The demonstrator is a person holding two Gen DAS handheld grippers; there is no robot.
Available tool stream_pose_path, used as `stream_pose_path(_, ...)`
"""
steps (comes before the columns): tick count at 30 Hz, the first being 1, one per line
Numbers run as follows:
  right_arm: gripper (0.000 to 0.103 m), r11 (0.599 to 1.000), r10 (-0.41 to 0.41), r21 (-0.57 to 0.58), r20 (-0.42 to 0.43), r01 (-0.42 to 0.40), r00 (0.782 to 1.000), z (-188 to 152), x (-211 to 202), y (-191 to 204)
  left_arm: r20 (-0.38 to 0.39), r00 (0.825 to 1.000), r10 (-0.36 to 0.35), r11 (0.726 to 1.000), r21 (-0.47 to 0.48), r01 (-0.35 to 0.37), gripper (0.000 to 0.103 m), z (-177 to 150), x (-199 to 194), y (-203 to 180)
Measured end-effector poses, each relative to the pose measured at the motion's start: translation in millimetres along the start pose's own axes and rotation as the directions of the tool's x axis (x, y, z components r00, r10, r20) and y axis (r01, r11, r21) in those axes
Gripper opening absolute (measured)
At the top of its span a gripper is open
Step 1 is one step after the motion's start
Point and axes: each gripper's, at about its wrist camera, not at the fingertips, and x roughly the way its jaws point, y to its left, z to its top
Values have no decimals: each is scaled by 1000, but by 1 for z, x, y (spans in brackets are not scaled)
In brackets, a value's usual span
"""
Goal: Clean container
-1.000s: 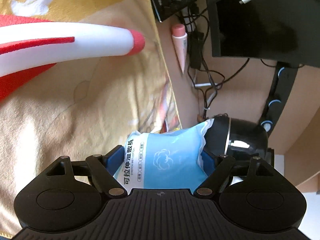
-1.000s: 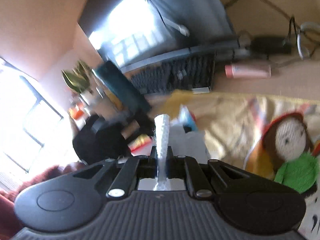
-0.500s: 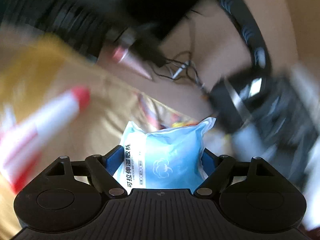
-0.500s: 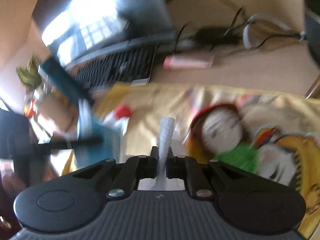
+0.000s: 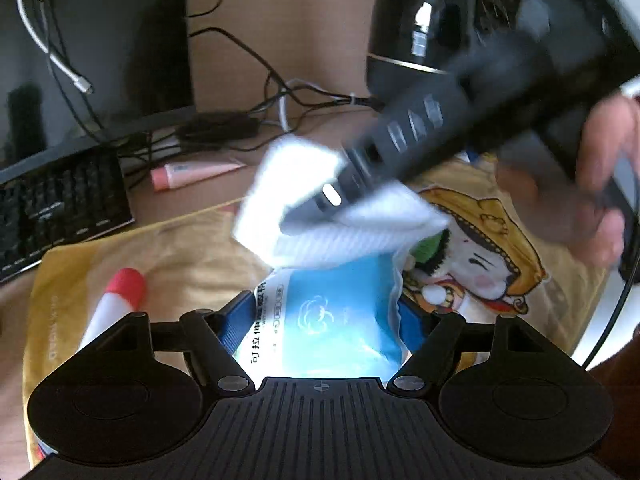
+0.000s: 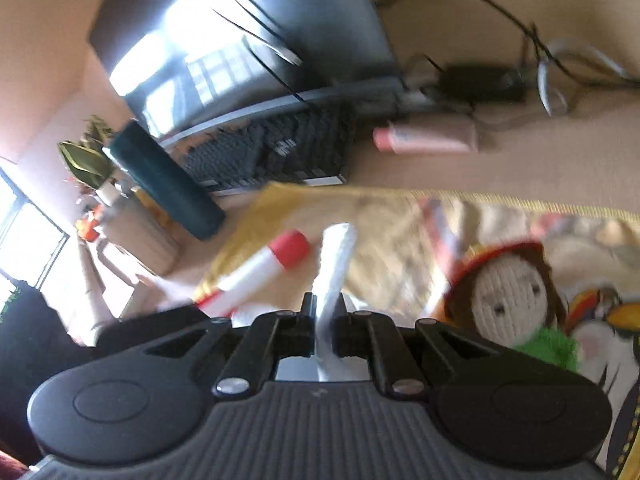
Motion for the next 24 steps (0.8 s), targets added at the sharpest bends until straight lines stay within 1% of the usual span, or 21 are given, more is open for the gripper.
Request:
stream_pose_path(5,8,994,-106,8,-39,106,994,-12,-3,-18,-2,999,37,999,-23,-37,79,5,-4,8)
stream_pose_path(8,8,992,-121,27,-28,122,992,-16,-13,-27,5,998,67,998,-24,-66,80,10,-7,12)
stream_pose_path(11,8,991,-123,59,14,122,992,-15,-28,-34,18,991,136,990,-33,-135,84,17,-10,24)
stream_pose_path(13,8,990,-119,82,55,114,991,-14,-42,-39,22,981,194,979,-66,-192,87,22,-12,38)
stream_pose_path(15,8,990,-112,101,103,101,988,-11,-59,-43,6,959,282,953,-114,-280,87,27,-16,58)
stream_pose_path(17,8,989,-106,118,149,89,983,-9,-74,-46,-24,940,341,925,-167,-340,87,29,-21,76)
stream_pose_path(18,8,989,-107,124,166,87,980,-7,-81,-47,-40,929,367,908,-200,-367,87,30,-24,86)
stream_pose_path(19,8,987,-114,132,180,91,977,-7,-87,-50,-48,923,381,894,-234,-382,87,32,-27,95)
stream_pose_path(20,8,985,-122,141,193,95,974,-8,-92,-53,-50,916,398,882,-252,-397,88,35,-30,99)
stream_pose_path(22,8,982,-138,158,219,104,966,-9,-103,-59,-31,892,450,857,-266,-442,93,44,-38,102)
stream_pose_path(23,8,980,-144,170,226,106,963,-8,-106,-62,-13,891,453,857,-271,-439,93,49,-42,99)
stream_pose_path(24,8,978,-150,181,233,109,961,-9,-111,-66,5,905,426,870,-278,-408,93,55,-44,96)
